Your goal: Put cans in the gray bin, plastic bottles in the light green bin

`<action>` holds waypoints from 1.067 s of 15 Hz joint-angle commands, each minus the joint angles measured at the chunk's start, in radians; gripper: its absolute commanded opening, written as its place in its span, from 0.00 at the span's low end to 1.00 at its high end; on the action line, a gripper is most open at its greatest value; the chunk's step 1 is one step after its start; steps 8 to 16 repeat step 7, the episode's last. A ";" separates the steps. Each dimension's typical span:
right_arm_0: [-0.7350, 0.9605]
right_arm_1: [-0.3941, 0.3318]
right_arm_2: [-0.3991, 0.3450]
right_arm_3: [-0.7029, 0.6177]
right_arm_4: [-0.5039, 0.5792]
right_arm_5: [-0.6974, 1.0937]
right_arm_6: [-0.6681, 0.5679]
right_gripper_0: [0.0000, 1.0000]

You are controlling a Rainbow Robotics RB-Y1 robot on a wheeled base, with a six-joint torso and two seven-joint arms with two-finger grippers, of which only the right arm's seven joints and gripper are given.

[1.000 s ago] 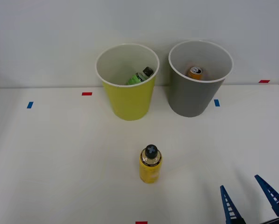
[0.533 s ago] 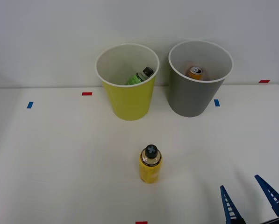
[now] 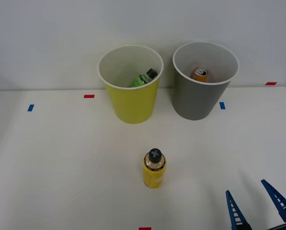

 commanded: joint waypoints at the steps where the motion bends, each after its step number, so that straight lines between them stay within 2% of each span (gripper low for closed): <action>1: 0.000 0.000 0.000 0.000 0.000 0.000 0.000 1.00; 16: 0.000 0.000 0.000 0.000 0.000 0.000 0.000 1.00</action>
